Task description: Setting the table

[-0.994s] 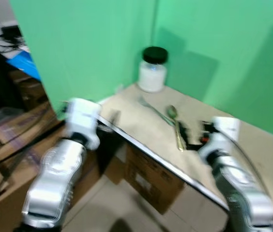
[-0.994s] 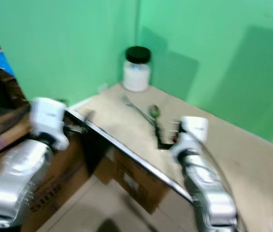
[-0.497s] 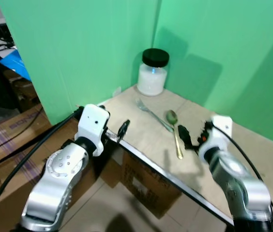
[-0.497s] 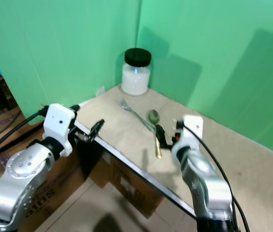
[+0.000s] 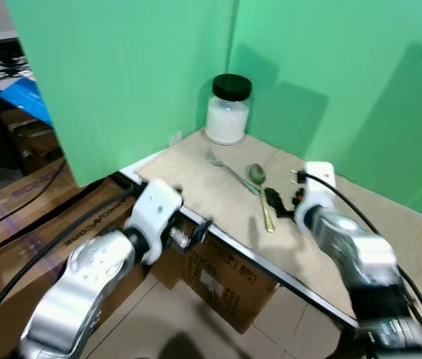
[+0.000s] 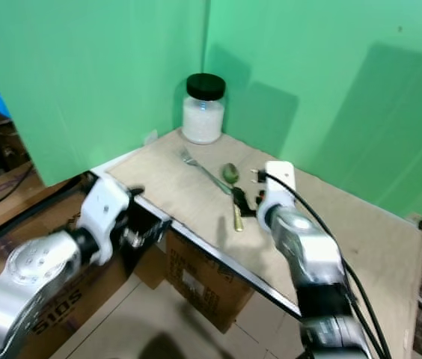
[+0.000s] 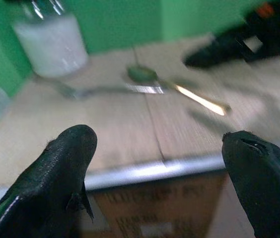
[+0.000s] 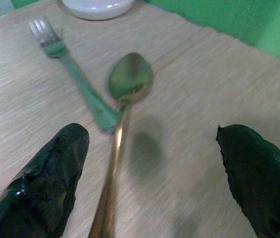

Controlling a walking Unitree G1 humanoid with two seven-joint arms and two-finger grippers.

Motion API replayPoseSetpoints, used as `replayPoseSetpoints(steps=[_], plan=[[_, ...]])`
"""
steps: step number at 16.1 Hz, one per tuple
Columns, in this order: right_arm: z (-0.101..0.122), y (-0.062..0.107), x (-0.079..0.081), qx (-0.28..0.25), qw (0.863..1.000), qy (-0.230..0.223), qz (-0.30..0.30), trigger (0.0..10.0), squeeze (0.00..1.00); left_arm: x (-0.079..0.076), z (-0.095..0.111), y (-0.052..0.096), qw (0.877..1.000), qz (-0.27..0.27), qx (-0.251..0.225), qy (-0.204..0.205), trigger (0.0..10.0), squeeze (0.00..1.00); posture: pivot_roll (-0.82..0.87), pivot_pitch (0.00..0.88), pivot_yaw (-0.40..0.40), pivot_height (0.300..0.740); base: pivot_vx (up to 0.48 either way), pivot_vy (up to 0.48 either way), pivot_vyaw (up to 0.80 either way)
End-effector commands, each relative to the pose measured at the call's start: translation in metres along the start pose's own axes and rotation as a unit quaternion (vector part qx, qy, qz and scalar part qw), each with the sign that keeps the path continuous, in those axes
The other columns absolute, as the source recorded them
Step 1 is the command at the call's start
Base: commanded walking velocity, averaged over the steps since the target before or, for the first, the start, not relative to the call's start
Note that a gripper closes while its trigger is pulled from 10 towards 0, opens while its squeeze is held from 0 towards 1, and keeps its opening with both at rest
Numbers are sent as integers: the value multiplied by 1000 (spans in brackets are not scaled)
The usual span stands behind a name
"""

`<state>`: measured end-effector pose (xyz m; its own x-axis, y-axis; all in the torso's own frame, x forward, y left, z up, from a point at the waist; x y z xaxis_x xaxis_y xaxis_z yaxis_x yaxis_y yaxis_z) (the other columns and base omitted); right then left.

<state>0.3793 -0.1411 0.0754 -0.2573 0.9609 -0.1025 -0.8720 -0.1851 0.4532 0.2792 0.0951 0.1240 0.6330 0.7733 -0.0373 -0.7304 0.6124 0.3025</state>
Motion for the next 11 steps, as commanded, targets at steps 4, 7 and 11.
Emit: replayPoseSetpoints(steps=[4,7,11], plan=[[8,-20,12,-4,999,37,16,10000,0,4,-3,14,1000,-5,11,-8,10000,0,82,0,-105,740,0,0,0],[5,-31,18,0,998,64,11,10000,0,7,-3,21,1000,-5,16,-11,10000,0,93,0,-112,740,0,0,0],[-9,-36,15,21,1000,21,9,1961,0,-1,-2,25,1000,-22,13,-7,10000,0,99,0,-114,740,0,0,0]])
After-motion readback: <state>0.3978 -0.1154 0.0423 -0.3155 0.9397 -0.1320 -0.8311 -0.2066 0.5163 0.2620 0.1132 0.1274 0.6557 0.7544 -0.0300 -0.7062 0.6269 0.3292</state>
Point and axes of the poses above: a point about 5 cm out from each wrist's last joint towards the gripper, its own y axis pointing back from the gripper into the wrist, its own z axis along the axis of the wrist's last joint, x = y × z, the point moved 6 cm from there along -y, pointing out of the wrist towards the gripper, and after that the axes turned 13 degrees about y, right-handed, at the moved point
